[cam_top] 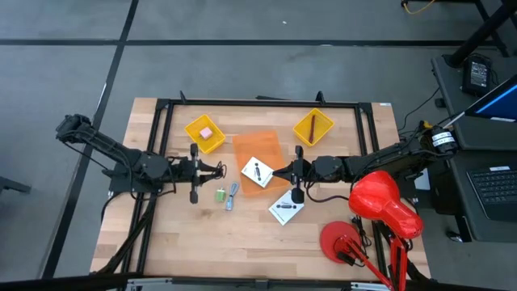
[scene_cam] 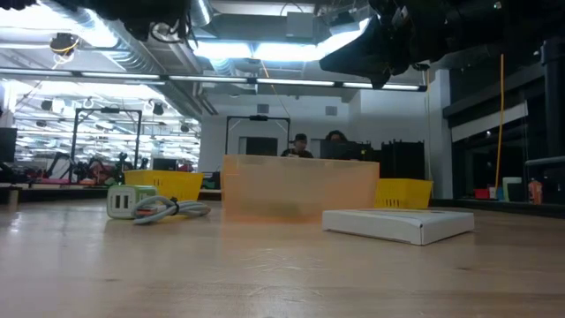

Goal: Pick and place items into bin
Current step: Put the black charger cable into the right yellow bin

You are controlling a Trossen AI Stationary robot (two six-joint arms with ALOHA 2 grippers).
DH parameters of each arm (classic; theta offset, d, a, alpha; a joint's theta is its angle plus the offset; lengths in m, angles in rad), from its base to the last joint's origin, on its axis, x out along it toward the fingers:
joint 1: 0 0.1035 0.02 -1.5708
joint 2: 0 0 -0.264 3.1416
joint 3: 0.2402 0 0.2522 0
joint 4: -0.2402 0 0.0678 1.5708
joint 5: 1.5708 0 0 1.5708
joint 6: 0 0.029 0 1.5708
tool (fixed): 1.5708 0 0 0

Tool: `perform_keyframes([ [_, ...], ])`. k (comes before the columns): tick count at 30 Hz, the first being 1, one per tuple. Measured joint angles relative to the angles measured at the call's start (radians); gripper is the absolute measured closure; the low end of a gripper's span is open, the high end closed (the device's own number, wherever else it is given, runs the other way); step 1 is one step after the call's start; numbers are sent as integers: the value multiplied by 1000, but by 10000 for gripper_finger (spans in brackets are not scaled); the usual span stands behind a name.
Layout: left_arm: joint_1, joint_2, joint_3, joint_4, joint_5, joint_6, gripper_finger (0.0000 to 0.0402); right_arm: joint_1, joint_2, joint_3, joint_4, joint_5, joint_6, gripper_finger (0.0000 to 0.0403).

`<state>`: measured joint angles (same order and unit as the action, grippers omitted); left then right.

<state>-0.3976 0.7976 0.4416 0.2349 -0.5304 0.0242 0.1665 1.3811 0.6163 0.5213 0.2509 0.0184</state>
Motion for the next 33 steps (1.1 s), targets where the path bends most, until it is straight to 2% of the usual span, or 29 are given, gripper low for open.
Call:
perform_keyframes([
  [3,26,52,0,20,-2,-17,366,0,0,0,29,1,-2,402],
  [7,60,152,0,146,12,24,366,0,0,0,59,1,-1,402],
  [11,99,234,0,276,73,78,366,0,0,0,75,1,-1,398],
  [16,152,298,1,400,158,75,366,0,0,0,132,0,-6,368],
  [24,215,372,4,462,227,68,366,0,0,0,183,-1,-38,313],
  [29,256,431,54,466,317,68,366,0,20,0,266,-9,-82,288],
  [33,284,464,92,465,347,79,366,0,39,0,293,-18,-107,272],
])
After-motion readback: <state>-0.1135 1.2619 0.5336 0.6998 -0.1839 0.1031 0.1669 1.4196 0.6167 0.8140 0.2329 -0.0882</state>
